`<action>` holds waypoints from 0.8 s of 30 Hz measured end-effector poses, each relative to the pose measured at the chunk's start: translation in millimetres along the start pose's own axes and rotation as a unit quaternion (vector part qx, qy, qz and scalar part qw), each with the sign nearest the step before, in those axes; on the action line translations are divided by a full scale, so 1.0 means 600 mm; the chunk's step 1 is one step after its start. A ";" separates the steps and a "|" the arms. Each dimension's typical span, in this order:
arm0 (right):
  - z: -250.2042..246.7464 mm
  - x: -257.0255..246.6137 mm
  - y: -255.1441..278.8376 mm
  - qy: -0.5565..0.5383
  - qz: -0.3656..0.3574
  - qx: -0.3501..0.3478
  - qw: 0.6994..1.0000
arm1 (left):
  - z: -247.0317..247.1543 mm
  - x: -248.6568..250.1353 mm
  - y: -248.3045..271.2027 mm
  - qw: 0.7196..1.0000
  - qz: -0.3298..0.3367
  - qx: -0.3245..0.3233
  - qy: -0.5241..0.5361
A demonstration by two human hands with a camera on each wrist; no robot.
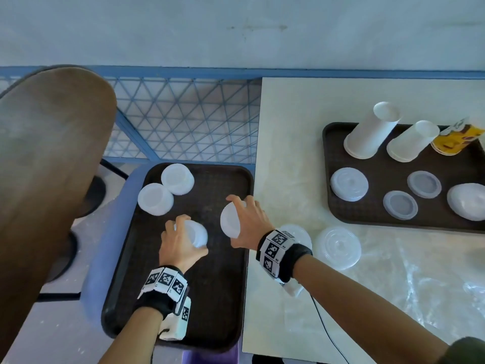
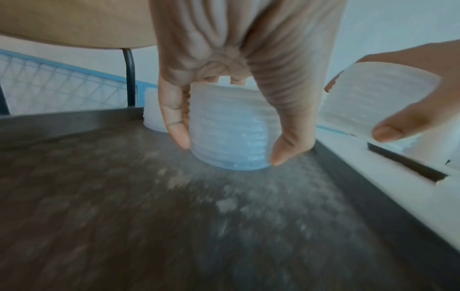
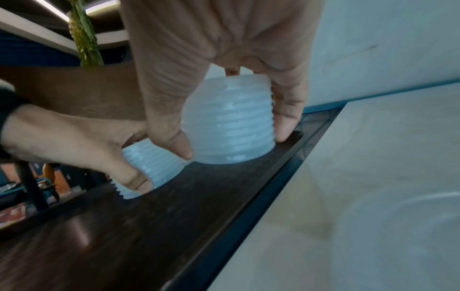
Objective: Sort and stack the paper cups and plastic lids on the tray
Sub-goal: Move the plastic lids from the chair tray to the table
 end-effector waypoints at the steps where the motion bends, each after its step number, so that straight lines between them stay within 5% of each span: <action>1: -0.015 0.009 0.012 -0.012 0.000 0.011 1.000 | -0.010 0.011 0.001 1.000 0.008 0.009 0.005; 10: -0.161 0.223 0.178 -0.051 0.063 0.109 0.991 | 0.008 0.277 0.043 0.990 0.141 0.009 -0.006; 17: -0.193 0.437 0.320 -0.049 0.146 0.128 0.980 | 0.157 0.513 0.139 0.965 0.249 -0.075 -0.027; 24: -0.164 0.550 0.374 -0.050 0.189 0.102 0.975 | 0.302 0.618 0.197 0.935 0.308 -0.118 -0.132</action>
Point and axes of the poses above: each hand's wrist, its own y-axis away from the middle knuckle, its own z-axis out of the palm, x = y × z, the point moved 9 cm from there along -y, towards the middle knuckle, and after that the axes turned 6 degrees about -x, right-handed, at the moved point
